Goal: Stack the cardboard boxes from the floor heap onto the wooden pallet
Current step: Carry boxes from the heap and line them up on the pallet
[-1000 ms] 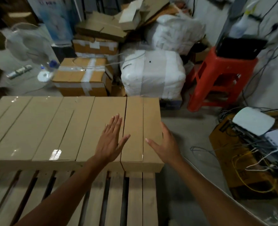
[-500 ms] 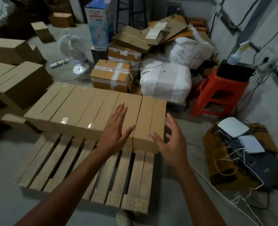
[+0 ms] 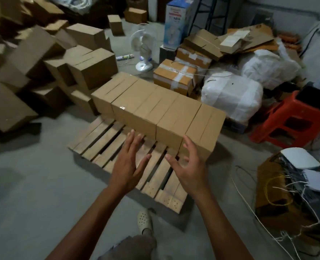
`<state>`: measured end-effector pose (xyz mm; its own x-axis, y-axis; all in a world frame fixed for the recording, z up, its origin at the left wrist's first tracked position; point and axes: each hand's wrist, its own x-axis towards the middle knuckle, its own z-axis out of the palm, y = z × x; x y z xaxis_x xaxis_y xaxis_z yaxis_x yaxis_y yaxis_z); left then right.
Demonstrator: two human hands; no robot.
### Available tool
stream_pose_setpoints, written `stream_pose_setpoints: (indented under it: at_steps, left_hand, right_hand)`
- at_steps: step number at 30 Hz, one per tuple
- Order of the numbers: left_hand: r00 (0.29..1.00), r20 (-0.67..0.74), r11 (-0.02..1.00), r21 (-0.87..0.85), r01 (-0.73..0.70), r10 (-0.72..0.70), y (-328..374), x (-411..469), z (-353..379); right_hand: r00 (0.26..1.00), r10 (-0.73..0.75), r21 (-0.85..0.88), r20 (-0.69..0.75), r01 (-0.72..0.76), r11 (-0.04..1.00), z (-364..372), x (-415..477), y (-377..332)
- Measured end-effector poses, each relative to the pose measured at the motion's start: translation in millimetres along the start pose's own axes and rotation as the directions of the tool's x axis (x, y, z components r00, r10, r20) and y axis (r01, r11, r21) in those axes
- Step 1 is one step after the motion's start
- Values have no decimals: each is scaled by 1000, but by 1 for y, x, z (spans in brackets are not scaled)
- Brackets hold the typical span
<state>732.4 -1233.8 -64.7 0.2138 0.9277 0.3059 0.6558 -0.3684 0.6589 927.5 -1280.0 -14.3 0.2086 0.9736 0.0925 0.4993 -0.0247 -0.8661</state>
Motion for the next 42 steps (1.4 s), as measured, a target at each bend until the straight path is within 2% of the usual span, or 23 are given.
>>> stream_pose_setpoints:
  at_steps: [9,15,21,28,35,42]
  left_hand:
    - [956,-193,969,71,238,-221,-58,-68,-108]
    - [904,-281,926,103,362,-322,-136,-83,-187]
    - [870,-327,894,131,429,-369,-240,-85,-286]
    - [838,-385,878,124,463,-387,-328,-75,-385]
    - [769,-471,842,95,532,-432,-405,-45,-439]
    - [713,-522,797,100,596,-468,-507,18,-490]
  right_hand:
    - [970,-120,58,210,111,992,117,-29,-62]
    - [937,-182,90,297,162,983,222,-17,-121]
    - [918,-221,174,330,171,970,347,6,-188]
    - [864,-277,185,421,217,958,465,29,-259]
    - [799,-321,206,508,249,946,565,74,-307]
    - [753,-362,239,549,273,932,679,164,-340]
